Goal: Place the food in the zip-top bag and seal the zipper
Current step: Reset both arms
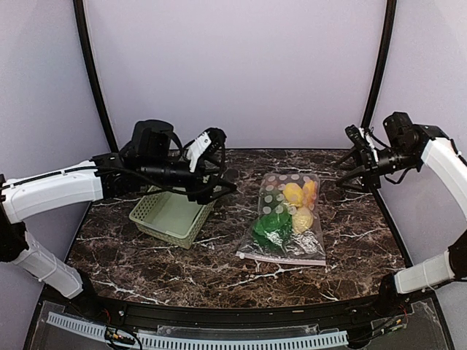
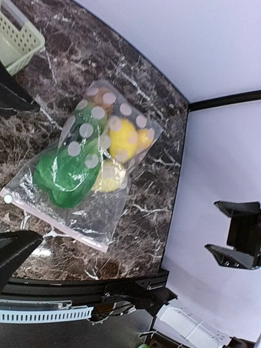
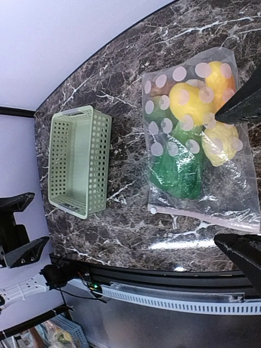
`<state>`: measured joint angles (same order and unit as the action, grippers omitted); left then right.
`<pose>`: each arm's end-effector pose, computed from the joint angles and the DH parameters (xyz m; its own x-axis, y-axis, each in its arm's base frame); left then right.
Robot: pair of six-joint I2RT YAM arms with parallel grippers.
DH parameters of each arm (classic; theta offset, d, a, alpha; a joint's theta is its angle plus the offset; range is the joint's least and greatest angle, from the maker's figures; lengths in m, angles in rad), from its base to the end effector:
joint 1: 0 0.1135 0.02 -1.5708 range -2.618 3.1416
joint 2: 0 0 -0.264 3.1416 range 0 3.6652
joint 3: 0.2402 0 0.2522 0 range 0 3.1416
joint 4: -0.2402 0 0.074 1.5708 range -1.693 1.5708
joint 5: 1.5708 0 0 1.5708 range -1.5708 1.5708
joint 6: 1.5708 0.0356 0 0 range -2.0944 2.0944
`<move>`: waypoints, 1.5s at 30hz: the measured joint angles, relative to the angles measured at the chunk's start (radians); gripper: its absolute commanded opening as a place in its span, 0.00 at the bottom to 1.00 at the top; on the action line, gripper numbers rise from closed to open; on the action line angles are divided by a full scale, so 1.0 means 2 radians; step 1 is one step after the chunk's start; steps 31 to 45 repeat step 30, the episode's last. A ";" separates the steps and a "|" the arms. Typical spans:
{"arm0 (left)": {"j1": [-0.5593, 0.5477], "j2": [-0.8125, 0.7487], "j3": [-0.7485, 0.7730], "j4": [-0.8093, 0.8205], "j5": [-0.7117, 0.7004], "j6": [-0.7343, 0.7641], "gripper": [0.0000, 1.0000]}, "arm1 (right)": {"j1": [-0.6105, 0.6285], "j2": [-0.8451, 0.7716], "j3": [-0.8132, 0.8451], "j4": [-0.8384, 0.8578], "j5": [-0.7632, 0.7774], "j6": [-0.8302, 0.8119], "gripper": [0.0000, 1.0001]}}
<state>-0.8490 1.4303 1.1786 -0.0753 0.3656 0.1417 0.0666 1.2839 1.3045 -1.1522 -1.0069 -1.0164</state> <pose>0.2130 -0.2612 0.3376 -0.0795 0.2899 -0.9537 0.9454 0.3252 0.0201 0.2260 0.0452 0.3475 -0.1403 -0.4648 -0.8742 -0.9753 0.2170 0.0412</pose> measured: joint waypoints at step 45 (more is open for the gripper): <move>0.093 -0.187 -0.159 0.031 -0.456 -0.064 0.99 | 0.001 -0.078 -0.056 0.409 0.419 0.444 0.99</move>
